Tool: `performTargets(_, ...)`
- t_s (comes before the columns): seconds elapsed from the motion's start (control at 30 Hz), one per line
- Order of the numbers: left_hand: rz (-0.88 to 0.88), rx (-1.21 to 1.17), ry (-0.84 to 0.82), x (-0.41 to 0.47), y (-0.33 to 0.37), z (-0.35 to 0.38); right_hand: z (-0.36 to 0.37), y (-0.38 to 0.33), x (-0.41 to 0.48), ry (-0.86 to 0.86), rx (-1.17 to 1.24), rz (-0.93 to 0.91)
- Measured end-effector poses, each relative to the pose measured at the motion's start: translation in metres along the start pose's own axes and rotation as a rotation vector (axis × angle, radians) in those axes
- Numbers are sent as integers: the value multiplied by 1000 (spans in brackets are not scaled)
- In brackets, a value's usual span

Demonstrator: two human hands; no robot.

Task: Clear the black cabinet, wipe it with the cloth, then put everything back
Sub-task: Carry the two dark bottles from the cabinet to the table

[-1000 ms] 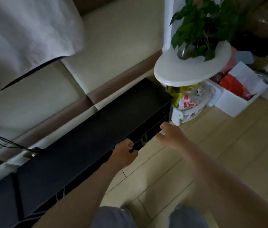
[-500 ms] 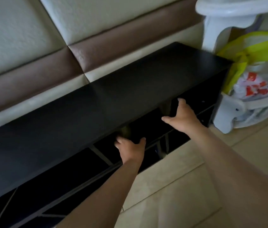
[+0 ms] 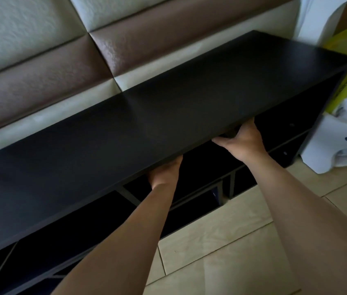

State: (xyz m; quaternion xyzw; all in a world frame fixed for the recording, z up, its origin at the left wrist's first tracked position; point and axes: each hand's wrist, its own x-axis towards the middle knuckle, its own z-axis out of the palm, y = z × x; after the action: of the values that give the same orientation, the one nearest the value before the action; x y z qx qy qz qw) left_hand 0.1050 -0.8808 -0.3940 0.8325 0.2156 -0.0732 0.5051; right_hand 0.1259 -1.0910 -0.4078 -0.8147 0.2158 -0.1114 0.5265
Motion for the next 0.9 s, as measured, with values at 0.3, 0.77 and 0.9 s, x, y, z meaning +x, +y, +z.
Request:
performTargets(0.3,126,39,25,-24,6,14,-9,-2,-30,94,16,34)
performTargets(0.77,257,45,-375,-160,40,-1,-157,-44,-152,76,-15,170)
performTargets(0.9,293,45,-444,-201,106,-46,-214,-112,-184,75,-52,218)
